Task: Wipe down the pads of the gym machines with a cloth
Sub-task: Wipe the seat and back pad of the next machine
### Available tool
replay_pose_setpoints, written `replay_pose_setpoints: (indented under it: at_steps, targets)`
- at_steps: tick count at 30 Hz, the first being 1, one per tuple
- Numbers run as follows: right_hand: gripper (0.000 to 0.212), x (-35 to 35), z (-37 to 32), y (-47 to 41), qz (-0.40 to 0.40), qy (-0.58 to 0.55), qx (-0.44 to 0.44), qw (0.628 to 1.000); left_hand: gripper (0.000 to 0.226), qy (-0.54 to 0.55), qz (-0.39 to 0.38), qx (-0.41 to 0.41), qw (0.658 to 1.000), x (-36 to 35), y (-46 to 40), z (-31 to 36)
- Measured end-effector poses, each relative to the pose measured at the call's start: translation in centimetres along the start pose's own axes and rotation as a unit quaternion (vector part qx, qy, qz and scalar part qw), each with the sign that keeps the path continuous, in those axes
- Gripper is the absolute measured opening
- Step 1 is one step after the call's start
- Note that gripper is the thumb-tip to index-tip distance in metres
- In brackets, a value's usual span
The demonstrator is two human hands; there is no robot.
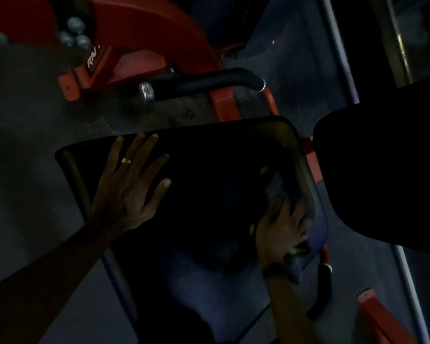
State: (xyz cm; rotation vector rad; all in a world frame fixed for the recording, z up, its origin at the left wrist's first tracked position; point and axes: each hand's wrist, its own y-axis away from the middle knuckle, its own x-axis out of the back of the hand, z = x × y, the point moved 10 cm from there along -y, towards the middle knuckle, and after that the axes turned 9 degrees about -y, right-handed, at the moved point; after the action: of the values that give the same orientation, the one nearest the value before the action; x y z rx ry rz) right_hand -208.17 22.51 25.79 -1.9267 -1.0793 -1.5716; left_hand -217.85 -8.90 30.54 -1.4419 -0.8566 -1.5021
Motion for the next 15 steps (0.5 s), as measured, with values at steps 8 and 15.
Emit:
replay_pose_setpoints:
  at_steps: [8, 15]
  targets:
    - [0.063, -3.8, -15.8, 6.2, -0.072, -0.014, 0.236, 0.969, 0.054, 0.007, 0.011, 0.028, 1.000, 0.4, 0.0, -0.5]
    - [0.048, -0.5, 2.3, 5.5, -0.035, 0.008, 0.041, 0.998, 0.057, 0.028, 0.014, 0.041, 0.999, 0.6, -0.1, -0.8]
